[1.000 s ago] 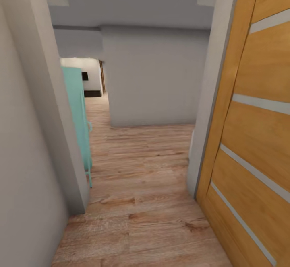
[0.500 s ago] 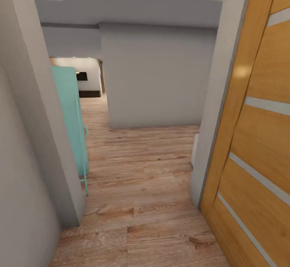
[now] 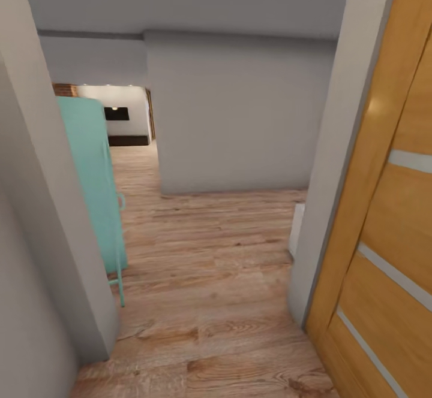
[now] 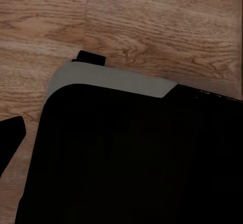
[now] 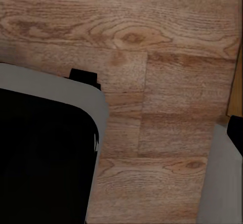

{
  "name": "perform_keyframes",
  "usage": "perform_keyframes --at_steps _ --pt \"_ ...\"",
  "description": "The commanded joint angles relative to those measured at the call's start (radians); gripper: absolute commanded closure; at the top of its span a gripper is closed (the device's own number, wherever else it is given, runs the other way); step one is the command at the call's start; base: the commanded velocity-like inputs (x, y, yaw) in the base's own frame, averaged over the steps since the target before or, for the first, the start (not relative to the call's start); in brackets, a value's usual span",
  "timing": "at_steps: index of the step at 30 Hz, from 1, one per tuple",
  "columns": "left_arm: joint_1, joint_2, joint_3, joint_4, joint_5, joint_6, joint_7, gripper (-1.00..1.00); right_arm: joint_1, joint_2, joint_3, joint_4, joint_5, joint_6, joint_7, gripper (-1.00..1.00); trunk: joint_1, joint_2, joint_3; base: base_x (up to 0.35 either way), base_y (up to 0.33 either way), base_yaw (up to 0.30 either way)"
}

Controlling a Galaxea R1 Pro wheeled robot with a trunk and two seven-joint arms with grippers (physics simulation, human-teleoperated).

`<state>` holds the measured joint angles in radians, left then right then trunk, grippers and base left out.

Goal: Move the two storage containers from the living room to the garage. In the garage, place one container on the floor and stack the other container on top of it (either order is fine).

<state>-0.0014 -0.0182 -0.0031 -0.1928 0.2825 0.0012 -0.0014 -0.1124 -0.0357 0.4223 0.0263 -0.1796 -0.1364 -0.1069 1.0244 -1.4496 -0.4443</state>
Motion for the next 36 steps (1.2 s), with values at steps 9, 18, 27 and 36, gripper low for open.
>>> perform_keyframes --at_steps 9,18,27,36 --pt "0.000 -0.002 0.000 -0.002 0.007 0.000 0.000 -1.00 -0.001 0.004 0.003 0.003 -0.006 -0.012 -0.002 -1.00 0.001 0.000 -0.001 0.327 0.000 0.000" --pt "0.000 -0.003 0.000 -0.002 0.007 0.002 0.000 -1.00 -0.001 0.001 -0.009 0.002 -0.017 -0.018 0.006 -1.00 0.001 0.000 -0.001 0.327 0.000 0.152" --pt "0.000 -0.003 0.000 -0.002 0.007 0.002 0.000 -1.00 -0.001 0.001 -0.004 0.001 -0.015 -0.015 -0.001 -1.00 0.001 0.000 -0.001 0.327 0.000 0.170" --pt "0.000 -0.004 -0.001 -0.002 0.007 0.002 0.000 -1.00 -0.001 -0.002 0.008 0.001 -0.009 -0.007 0.001 -1.00 0.001 0.000 -0.001 0.327 0.000 0.017"
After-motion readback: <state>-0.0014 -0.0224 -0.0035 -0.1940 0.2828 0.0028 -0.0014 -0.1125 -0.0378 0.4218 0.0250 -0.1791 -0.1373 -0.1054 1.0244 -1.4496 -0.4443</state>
